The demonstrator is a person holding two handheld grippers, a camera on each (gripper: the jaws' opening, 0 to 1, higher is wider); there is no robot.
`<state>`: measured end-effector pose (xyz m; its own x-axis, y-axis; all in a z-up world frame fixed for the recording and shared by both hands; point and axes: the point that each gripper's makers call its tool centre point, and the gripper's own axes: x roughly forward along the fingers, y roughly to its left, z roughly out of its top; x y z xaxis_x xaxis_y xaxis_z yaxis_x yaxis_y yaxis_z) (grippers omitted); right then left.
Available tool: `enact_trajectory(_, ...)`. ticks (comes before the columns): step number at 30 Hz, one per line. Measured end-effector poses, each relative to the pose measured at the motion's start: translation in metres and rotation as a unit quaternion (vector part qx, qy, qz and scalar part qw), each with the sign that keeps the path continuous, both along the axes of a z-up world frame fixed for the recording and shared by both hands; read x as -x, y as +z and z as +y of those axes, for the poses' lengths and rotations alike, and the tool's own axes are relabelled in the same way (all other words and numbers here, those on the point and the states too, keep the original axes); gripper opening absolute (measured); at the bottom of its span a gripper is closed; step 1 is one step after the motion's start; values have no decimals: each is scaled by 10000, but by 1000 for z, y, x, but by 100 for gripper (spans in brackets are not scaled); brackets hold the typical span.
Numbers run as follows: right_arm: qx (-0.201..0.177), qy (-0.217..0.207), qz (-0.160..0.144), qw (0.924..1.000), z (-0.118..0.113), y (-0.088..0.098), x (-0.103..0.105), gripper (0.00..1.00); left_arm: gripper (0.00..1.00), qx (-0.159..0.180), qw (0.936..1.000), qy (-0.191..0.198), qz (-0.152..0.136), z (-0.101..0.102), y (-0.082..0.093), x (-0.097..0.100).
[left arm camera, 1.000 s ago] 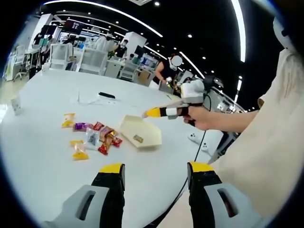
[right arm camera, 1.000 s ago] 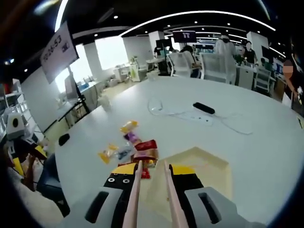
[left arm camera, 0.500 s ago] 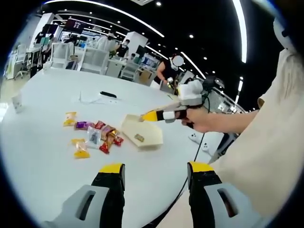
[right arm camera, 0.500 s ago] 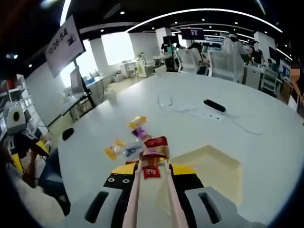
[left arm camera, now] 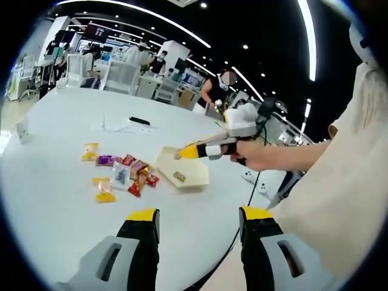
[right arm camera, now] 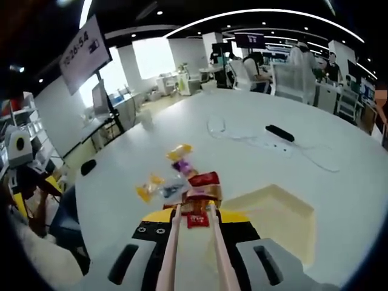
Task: Place the target food into the container with the food tongs after gripping and lifting it, then release it inside without dropping or visibly crushing the food.
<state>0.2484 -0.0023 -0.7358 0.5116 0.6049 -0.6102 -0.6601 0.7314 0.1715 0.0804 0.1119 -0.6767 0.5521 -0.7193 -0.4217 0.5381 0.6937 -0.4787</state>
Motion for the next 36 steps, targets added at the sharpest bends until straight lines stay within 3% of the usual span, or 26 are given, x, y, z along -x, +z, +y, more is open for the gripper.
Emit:
enact_trajectory(23,96,182,148,9997,10,-13,5,26,52,-17,10000,29,30,1,-2,-5)
enact_trajectory(26,388,401,-33,9984,10,-17,5,26,51,-15,10000,17,19,0,-1,-6)
enact_trajectory(29,174,293,28,9994,13,-19,3,26,50,-18,10000,20,-15,-1,1,-6)
enact_trajectory(36,195,303,93,9993,14,-27,2,26,51,-25,10000,38,4,1,1,-5)
